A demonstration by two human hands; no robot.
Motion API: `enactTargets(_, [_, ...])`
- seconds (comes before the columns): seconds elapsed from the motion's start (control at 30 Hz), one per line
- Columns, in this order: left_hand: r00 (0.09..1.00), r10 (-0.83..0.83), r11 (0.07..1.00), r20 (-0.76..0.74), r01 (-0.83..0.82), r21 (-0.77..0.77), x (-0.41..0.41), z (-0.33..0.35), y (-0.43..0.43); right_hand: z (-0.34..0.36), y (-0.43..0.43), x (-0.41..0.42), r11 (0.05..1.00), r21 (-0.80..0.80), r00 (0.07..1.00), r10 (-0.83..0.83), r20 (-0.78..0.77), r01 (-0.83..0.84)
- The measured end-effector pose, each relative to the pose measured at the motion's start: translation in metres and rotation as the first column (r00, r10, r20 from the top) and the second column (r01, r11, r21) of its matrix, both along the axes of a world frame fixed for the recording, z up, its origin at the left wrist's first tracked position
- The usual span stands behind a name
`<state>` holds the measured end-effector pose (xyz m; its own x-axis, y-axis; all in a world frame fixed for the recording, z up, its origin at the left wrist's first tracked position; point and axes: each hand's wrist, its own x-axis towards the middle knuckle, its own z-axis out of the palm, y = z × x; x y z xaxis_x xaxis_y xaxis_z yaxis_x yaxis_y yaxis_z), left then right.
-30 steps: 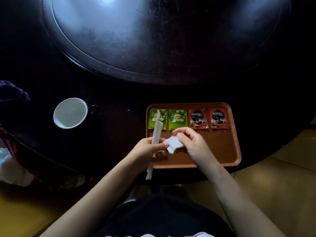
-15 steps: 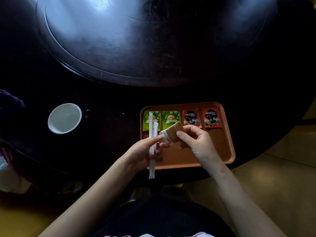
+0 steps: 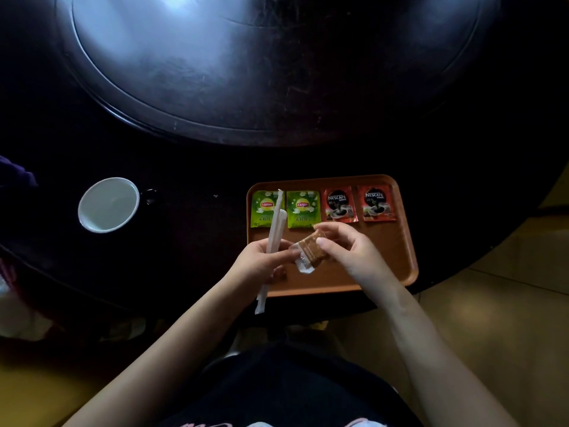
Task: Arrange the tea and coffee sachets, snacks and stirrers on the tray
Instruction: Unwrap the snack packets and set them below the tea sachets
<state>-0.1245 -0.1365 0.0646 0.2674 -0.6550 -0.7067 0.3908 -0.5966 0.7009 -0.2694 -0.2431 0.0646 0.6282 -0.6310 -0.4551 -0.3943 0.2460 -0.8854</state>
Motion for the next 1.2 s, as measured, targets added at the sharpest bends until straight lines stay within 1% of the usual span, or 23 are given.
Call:
enactTargets(0.03, [0.998, -0.03, 1.0, 0.054, 0.03, 0.0, 0.0, 0.001, -0.001, 0.001, -0.003, -0.001, 0.993, -0.066, 0.995, 0.094, -0.029, -0.096])
enactTargets(0.1, [0.983, -0.084, 0.996, 0.162, 0.083, 0.014, 0.0, 0.003, -0.003, 0.004, -0.007, 0.001, 0.963, -0.122, 0.969, 0.232, -0.081, -0.241])
enactTargets(0.17, [0.975, -0.083, 0.996, 0.206, 0.085, -0.002, 0.0, 0.005, -0.006, 0.004, -0.009, 0.005, 0.943, -0.133, 0.947, 0.285, -0.147, -0.304])
enactTargets(0.23, [0.973, -0.063, 0.997, 0.221, 0.069, -0.017, 0.0, 0.006, -0.007, 0.003, -0.008, 0.01, 0.946, -0.156, 0.949, 0.253, -0.187, -0.283])
enactTargets(0.27, [0.973, -0.061, 0.998, 0.222, 0.066, -0.016, 0.001, 0.007, -0.007, 0.002, -0.007, 0.011, 0.962, -0.148, 0.963, 0.204, -0.177, -0.231])
enactTargets(0.33, [0.972, -0.064, 0.997, 0.228, 0.07, -0.016, 0.002, 0.006, -0.005, -0.002, -0.003, 0.012, 0.993, -0.061, 0.987, 0.088, -0.131, -0.096])
enactTargets(0.4, [0.964, -0.047, 0.999, 0.262, 0.051, -0.009, 0.003, 0.003, -0.004, -0.006, 0.001, 0.012, 0.999, -0.001, 0.989, 0.052, -0.138, -0.053])
enactTargets(0.47, [0.949, -0.042, 0.999, 0.313, 0.043, 0.003, 0.003, 0.001, -0.004, -0.01, 0.004, 0.011, 0.998, -0.021, 0.984, 0.059, -0.165, -0.063])
enactTargets(0.5, [0.939, -0.045, 0.999, 0.341, 0.045, 0.007, 0.002, 0.0, -0.005, -0.012, 0.005, 0.012, 0.999, -0.028, 0.986, 0.032, -0.166, -0.037])
enactTargets(0.57, [0.91, -0.027, 1.0, 0.414, 0.021, 0.019, 0.002, -0.004, -0.005, -0.019, 0.006, 0.012, 0.996, -0.043, 0.981, -0.08, -0.174, 0.073])
enactTargets(0.63, [0.872, 0.02, 0.998, 0.488, -0.048, 0.046, 0.005, -0.009, -0.003, -0.029, 0.007, 0.013, 0.981, -0.085, 0.955, -0.19, -0.229, 0.175])
enactTargets(0.7, [0.833, 0.045, 0.993, 0.552, -0.099, 0.069, 0.01, -0.016, 0.003, -0.04, 0.011, 0.015, 0.973, -0.085, 0.926, -0.229, -0.301, 0.213])
enactTargets(0.77, [0.8, 0.042, 0.989, 0.599, -0.119, 0.089, 0.015, -0.023, 0.01, -0.049, 0.017, 0.018, 0.973, -0.081, 0.911, -0.232, -0.342, 0.217])
enactTargets(0.8, [0.79, 0.037, 0.987, 0.612, -0.125, 0.101, 0.018, -0.026, 0.013, -0.053, 0.021, 0.019, 0.971, -0.11, 0.903, -0.237, -0.359, 0.211])
enactTargets(0.83, [0.786, 0.032, 0.985, 0.618, -0.13, 0.114, 0.02, -0.029, 0.017, -0.054, 0.023, 0.02, 0.967, -0.176, 0.892, -0.239, -0.383, 0.183])
enactTargets(0.9, [0.783, 0.014, 0.981, 0.622, -0.13, 0.142, 0.022, -0.036, 0.022, -0.053, 0.027, 0.021, 0.94, -0.335, 0.862, -0.218, -0.458, 0.06])
enactTargets(0.97, [0.787, -0.005, 0.979, 0.617, -0.122, 0.164, 0.023, -0.041, 0.025, -0.052, 0.029, 0.02, 0.899, -0.435, 0.84, -0.202, -0.503, -0.044])
enactTargets(1.07, [0.805, -0.009, 0.979, 0.593, -0.114, 0.17, 0.022, -0.043, 0.027, -0.053, 0.029, 0.017, 0.88, -0.467, 0.831, -0.195, -0.52, -0.085])
enactTargets(1.2, [0.811, 0.02, 0.978, 0.585, -0.136, 0.155, 0.022, -0.039, 0.024, -0.054, 0.029, 0.015, 0.883, -0.462, 0.836, -0.189, -0.515, -0.085])
